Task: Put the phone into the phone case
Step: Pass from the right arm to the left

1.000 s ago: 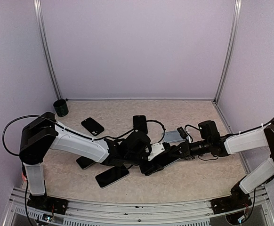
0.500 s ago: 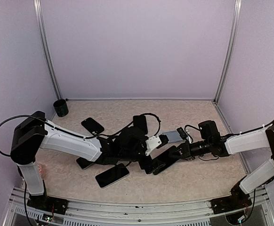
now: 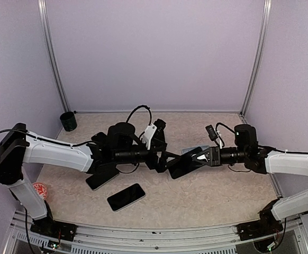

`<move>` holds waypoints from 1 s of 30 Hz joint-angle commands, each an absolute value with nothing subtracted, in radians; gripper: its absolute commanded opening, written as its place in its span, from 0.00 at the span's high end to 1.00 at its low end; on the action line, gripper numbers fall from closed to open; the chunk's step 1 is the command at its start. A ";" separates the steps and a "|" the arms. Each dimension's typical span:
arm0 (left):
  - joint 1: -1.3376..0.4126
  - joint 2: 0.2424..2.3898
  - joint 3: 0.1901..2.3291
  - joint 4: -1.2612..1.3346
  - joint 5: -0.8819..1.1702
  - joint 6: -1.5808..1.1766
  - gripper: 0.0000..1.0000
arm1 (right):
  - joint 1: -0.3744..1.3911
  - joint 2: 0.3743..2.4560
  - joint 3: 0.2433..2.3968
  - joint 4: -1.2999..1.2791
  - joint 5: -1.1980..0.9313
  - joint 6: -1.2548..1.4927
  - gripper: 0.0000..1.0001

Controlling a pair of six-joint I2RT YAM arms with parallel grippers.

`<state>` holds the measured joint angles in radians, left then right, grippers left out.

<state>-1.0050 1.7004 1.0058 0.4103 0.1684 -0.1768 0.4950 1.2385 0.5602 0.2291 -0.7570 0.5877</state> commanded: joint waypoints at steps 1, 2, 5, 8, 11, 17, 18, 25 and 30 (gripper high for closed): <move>-0.914 1.625 0.914 0.657 0.398 -0.418 0.01 | 0.483 1.155 0.576 0.283 -0.746 0.550 1.00; -0.892 1.628 0.912 0.691 0.448 -0.469 0.01 | 0.482 1.141 0.567 0.296 -0.742 0.547 1.00; -0.871 1.652 0.912 0.743 0.515 -0.563 0.01 | 0.479 1.104 0.536 0.346 -0.738 0.543 1.00; -0.873 1.675 0.914 0.798 0.561 -0.620 0.01 | 0.479 1.071 0.500 0.430 -0.754 0.560 1.00; -0.873 1.706 0.925 0.837 0.598 -0.680 0.01 | 0.477 1.035 0.460 0.529 -0.761 0.583 1.00; -0.874 1.770 0.927 1.003 0.660 -0.822 0.01 | 0.477 1.002 0.403 0.726 -0.756 0.643 1.00; -0.874 1.784 0.928 1.031 0.669 -0.849 0.01 | 0.477 1.003 0.394 0.763 -0.758 0.656 1.00; -0.888 1.833 0.968 1.050 0.664 -0.898 0.04 | 0.477 1.053 0.355 0.969 -0.764 0.733 1.00; -0.902 1.855 0.993 1.065 0.662 -0.923 0.08 | 0.477 1.115 0.349 1.057 -0.758 0.767 1.00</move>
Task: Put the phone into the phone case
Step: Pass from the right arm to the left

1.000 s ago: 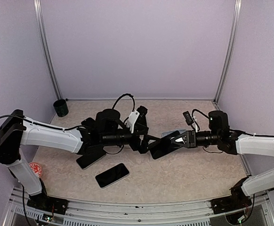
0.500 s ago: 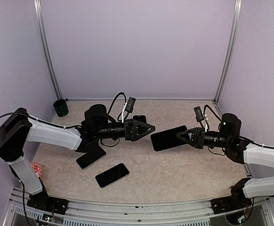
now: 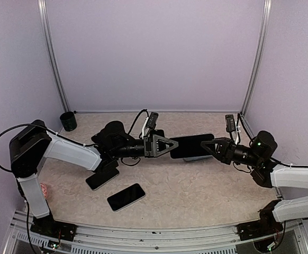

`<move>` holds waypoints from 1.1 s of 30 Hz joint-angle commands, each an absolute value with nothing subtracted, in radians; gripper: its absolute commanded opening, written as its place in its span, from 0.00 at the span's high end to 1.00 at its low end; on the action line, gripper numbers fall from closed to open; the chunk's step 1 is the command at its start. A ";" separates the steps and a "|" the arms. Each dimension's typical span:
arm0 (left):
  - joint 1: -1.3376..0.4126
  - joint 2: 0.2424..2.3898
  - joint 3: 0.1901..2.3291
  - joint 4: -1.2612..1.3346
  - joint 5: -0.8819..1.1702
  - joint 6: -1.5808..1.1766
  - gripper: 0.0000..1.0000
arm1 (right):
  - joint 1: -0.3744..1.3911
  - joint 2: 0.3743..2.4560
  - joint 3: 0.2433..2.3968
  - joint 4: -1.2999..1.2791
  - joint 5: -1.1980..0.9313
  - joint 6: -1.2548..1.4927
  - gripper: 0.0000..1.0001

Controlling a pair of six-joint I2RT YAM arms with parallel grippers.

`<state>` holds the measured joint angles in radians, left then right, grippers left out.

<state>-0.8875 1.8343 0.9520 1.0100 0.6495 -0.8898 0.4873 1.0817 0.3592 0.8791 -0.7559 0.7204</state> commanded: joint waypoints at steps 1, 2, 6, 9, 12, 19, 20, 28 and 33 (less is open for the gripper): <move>-0.905 1.859 1.000 1.066 0.664 -0.924 0.09 | 0.477 1.128 0.349 1.073 -0.758 0.775 1.00; -0.909 1.866 1.005 1.067 0.666 -0.925 0.10 | 0.477 1.140 0.348 1.093 -0.759 0.782 1.00; -0.918 1.882 1.021 1.074 0.674 -0.931 0.15 | 0.477 1.173 0.345 1.147 -0.758 0.799 1.00; -0.921 1.890 1.024 1.089 0.678 -0.941 0.21 | 0.477 1.189 0.346 1.153 -0.752 0.796 1.00; -0.921 1.895 1.025 1.097 0.681 -0.946 0.29 | 0.478 1.200 0.348 1.157 -0.749 0.794 1.00; -0.920 1.916 1.026 1.102 0.682 -0.951 0.42 | 0.477 1.220 0.350 1.165 -0.750 0.799 1.00; -0.920 1.919 1.026 1.105 0.682 -0.952 0.43 | 0.477 1.224 0.350 1.165 -0.751 0.800 1.00; -0.921 1.933 1.032 1.132 0.691 -0.957 0.61 | 0.478 1.268 0.342 1.207 -0.756 0.823 1.00; -0.921 1.937 1.031 1.135 0.693 -0.956 0.72 | 0.479 1.284 0.343 1.217 -0.761 0.828 1.00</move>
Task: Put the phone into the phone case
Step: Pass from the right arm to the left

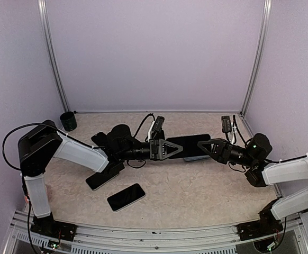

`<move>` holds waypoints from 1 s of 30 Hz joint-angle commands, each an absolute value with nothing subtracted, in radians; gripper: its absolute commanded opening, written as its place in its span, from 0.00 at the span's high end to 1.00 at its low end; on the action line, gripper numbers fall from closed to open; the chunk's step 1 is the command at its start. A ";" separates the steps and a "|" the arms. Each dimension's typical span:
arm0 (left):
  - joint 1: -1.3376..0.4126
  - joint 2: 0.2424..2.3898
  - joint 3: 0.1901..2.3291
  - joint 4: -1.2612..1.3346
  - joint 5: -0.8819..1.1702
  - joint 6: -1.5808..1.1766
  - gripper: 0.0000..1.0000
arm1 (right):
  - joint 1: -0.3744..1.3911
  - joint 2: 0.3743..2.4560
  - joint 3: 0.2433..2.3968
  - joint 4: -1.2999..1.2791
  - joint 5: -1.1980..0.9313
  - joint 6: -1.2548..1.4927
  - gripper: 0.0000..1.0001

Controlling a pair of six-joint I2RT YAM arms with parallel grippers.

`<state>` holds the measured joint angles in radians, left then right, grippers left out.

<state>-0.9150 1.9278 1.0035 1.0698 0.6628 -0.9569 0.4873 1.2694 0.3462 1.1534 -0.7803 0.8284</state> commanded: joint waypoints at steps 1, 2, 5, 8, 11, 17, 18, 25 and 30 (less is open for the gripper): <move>-0.922 1.936 1.031 1.136 0.693 -0.957 0.75 | 0.477 1.285 0.344 1.216 -0.761 0.828 1.00; -0.921 1.936 1.031 1.136 0.692 -0.956 0.78 | 0.479 1.287 0.344 1.216 -0.761 0.828 1.00; -0.921 1.939 1.031 1.135 0.693 -0.957 0.82 | 0.478 1.290 0.342 1.213 -0.762 0.826 1.00; -0.920 1.939 1.031 1.130 0.688 -0.955 0.84 | 0.478 1.289 0.341 1.207 -0.762 0.823 1.00; -0.920 1.942 1.031 1.109 0.677 -0.946 0.92 | 0.478 1.276 0.341 1.183 -0.761 0.808 1.00; -0.920 1.926 1.025 1.046 0.639 -0.910 0.98 | 0.478 1.218 0.348 1.096 -0.757 0.762 0.84; -0.922 1.920 1.023 1.037 0.632 -0.901 0.99 | 0.478 1.208 0.350 1.079 -0.758 0.754 0.80; -0.922 1.895 1.015 0.965 0.589 -0.857 1.00 | 0.477 1.136 0.376 0.941 -0.762 0.684 0.35; -0.918 1.882 1.009 0.944 0.579 -0.841 1.00 | 0.476 1.075 0.390 0.829 -0.720 0.632 0.01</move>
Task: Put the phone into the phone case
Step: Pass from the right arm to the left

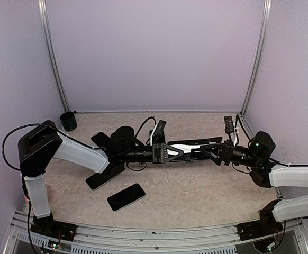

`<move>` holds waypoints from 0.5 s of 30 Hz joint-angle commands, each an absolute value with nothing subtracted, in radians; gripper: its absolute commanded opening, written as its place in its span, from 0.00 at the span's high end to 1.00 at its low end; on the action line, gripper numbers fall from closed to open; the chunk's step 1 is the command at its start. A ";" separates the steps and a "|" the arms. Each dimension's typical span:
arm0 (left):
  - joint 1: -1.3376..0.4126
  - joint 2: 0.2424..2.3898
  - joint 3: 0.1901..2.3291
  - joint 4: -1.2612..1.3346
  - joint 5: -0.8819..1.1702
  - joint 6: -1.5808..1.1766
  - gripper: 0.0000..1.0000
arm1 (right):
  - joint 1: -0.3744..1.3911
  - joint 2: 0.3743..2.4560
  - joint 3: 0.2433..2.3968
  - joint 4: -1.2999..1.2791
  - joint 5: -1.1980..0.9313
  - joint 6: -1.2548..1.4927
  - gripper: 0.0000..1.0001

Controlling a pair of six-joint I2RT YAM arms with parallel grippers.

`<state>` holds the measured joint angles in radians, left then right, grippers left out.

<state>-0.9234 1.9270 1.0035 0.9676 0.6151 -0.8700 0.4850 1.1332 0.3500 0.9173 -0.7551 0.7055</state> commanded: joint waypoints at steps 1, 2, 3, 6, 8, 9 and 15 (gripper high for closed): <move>-0.914 1.877 1.013 0.928 0.577 -0.839 1.00 | 0.474 1.063 0.397 0.798 -0.710 0.620 0.00; -0.911 1.876 1.017 0.908 0.575 -0.840 1.00 | 0.471 1.055 0.406 0.769 -0.703 0.610 0.00; -0.904 1.872 1.024 0.890 0.576 -0.840 1.00 | 0.468 1.047 0.415 0.741 -0.697 0.601 0.00; -0.887 1.863 1.040 0.837 0.581 -0.839 1.00 | 0.458 1.038 0.441 0.674 -0.694 0.579 0.00; -0.879 1.855 1.045 0.818 0.589 -0.840 1.00 | 0.450 1.041 0.454 0.649 -0.691 0.573 0.00; -0.874 1.853 1.047 0.802 0.584 -0.843 1.00 | 0.445 1.043 0.458 0.640 -0.688 0.572 0.00; -0.854 1.843 1.062 0.716 0.554 -0.843 1.00 | 0.399 1.072 0.484 0.583 -0.646 0.583 0.00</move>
